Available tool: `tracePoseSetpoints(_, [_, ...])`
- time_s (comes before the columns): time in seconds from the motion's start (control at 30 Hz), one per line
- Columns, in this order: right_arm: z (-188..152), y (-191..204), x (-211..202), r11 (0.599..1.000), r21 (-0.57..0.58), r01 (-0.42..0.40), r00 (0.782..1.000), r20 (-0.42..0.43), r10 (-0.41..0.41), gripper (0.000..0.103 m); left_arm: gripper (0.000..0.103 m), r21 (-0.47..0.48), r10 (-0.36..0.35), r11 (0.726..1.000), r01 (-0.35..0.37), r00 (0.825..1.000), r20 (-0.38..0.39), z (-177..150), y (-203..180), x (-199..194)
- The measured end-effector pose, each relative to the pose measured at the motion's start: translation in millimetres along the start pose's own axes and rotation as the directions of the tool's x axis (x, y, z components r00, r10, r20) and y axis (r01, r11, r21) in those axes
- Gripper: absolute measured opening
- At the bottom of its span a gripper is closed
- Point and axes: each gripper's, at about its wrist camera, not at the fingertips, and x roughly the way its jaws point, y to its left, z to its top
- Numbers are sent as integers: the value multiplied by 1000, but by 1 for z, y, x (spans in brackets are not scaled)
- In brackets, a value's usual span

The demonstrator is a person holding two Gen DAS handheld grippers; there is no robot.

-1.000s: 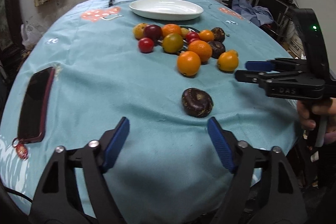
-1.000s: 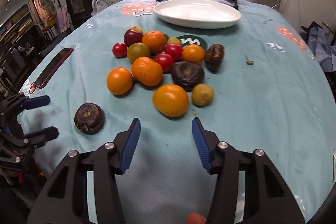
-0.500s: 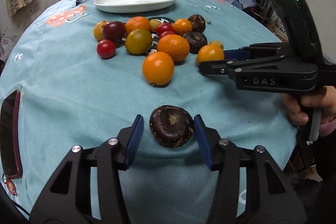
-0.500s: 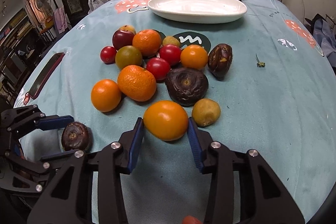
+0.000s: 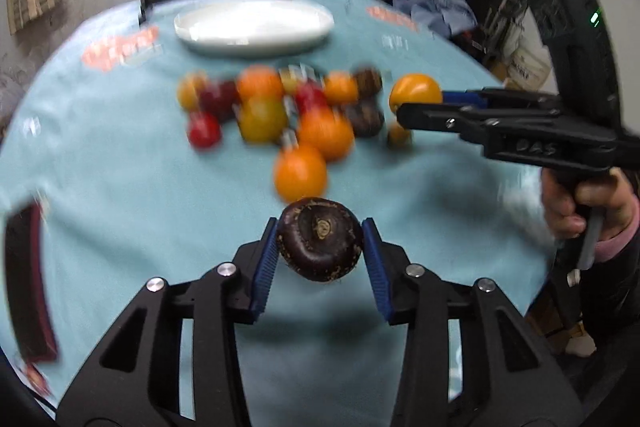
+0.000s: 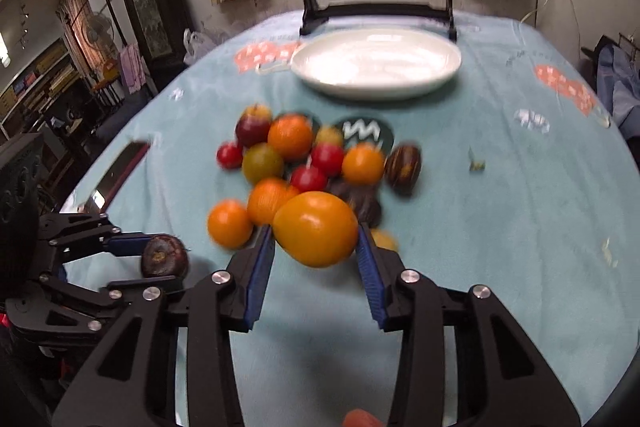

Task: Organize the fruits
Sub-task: 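Grasp the dark purple fruit with the left gripper while the right gripper grasps an orange, then carry both fruits onto the white plate and open both grippers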

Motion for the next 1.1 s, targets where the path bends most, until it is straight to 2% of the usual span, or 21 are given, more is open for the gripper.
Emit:
tracePoseSetpoints(0.1, [44, -22, 20, 999, 42, 32, 998, 46, -34, 42, 42, 16, 43, 999, -44, 998, 53, 54, 17, 4])
tracePoseSetpoints(0.2, [86, -46, 57, 994, 56, 89, 994, 51, -92, 42, 42, -11, 75, 997, -74, 995, 59, 111, 40, 29])
tracePoseSetpoints(0.3, [121, -70, 104, 991, 72, 115, 993, -3, -115, 42, 42, -55, 100, 994, -98, 994, 43, 161, 63, 66])
tracePoseSetpoints(0.5, [146, -98, 165, 988, 78, 133, 986, -113, -123, 42, 42, -96, 143, 985, -147, 989, -48, 212, 96, 138])
tracePoseSetpoints(0.67, [148, -102, 179, 989, 58, 134, 980, -157, -123, 43, 43, -118, 154, 979, -164, 984, -90, 217, 107, 166])
tracePoseSetpoints(0.77, [145, -101, 166, 988, 72, 134, 982, -143, -123, 45, 73, -150, 177, 971, -186, 981, -74, 217, 113, 161])
tracePoseSetpoints(0.93, [120, -83, 100, 994, 84, 70, 995, -80, -63, 45, 81, -139, 183, 974, -180, 983, 12, 196, 95, 102])
tracePoseSetpoints(1.0, [100, -77, 72, 994, 95, 55, 997, -58, -50, 46, 86, -128, 176, 978, -167, 982, 62, 178, 84, 72])
tracePoseSetpoints(1.1, [75, -77, 52, 988, 151, 37, 999, 5, -38, 47, 91, -128, 169, 980, -152, 977, 133, 136, 64, 33])
